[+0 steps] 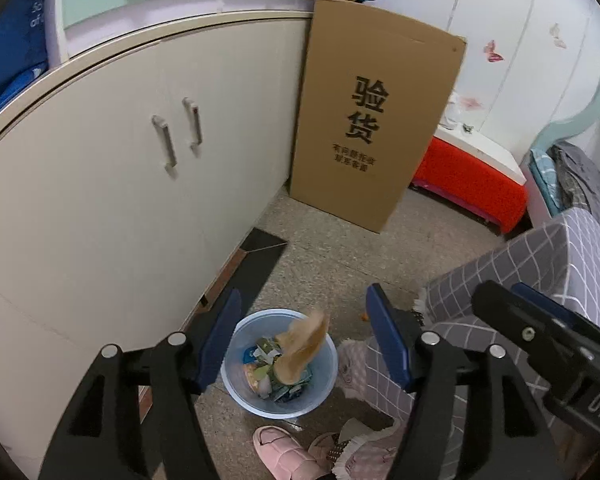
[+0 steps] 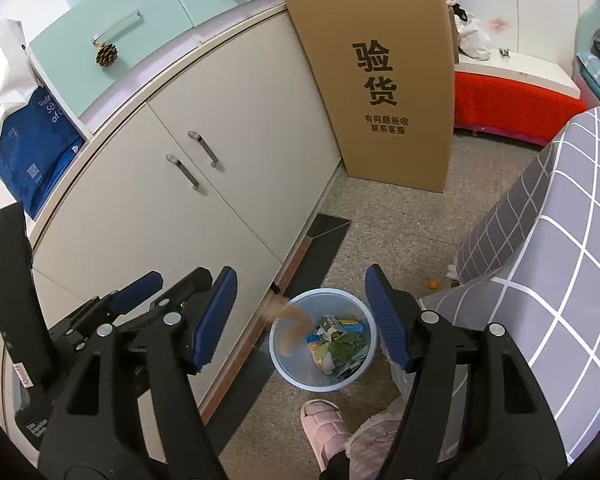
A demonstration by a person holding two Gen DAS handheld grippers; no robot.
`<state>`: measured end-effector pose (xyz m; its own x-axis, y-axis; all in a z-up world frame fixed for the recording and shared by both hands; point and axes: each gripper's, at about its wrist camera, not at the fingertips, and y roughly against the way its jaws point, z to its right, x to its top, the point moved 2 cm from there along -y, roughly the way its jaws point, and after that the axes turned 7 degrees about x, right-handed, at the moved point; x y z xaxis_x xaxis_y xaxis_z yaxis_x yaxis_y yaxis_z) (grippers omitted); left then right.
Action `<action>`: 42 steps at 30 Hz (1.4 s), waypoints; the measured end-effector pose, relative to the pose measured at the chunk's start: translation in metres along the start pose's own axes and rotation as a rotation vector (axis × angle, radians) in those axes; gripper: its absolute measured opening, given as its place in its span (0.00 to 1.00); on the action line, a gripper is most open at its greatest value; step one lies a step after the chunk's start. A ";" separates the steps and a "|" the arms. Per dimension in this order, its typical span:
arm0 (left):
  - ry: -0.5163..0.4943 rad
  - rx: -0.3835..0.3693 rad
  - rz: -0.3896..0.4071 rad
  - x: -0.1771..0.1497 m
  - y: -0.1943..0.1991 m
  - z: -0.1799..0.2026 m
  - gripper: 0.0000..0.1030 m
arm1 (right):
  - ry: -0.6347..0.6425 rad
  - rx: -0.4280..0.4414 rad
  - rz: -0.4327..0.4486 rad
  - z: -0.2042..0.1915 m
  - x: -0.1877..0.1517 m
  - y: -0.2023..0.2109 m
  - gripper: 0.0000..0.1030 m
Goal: Collect trash
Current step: 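Move both tools back over the table to the medicine box, then grasp the red-and-white box with the left tool while the right tool grasps the yellow box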
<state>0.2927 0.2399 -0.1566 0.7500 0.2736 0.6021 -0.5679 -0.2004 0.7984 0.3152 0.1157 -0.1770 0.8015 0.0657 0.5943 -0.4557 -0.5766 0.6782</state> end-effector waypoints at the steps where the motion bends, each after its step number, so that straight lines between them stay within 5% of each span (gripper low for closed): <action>1: 0.000 0.000 -0.002 0.000 0.000 0.000 0.63 | 0.004 0.000 0.000 -0.001 0.000 0.000 0.64; 16: 0.018 -0.005 0.016 -0.002 0.015 0.004 0.63 | -0.017 0.016 0.032 0.002 0.003 0.014 0.64; 24: -0.032 -0.070 0.087 -0.004 0.070 0.033 0.63 | 0.013 -0.045 0.137 0.008 0.005 0.106 0.66; 31: -0.234 -0.195 0.148 -0.027 0.136 0.114 0.65 | -0.030 -0.182 0.193 0.060 -0.013 0.203 0.69; 42: -0.648 -0.380 0.187 -0.119 0.183 0.250 0.67 | -0.104 -0.463 0.309 0.131 -0.111 0.317 0.76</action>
<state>0.1840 -0.0646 -0.0808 0.6128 -0.3615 0.7027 -0.6940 0.1792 0.6973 0.1325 -0.1815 -0.0847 0.6273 -0.1438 0.7654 -0.7786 -0.1371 0.6124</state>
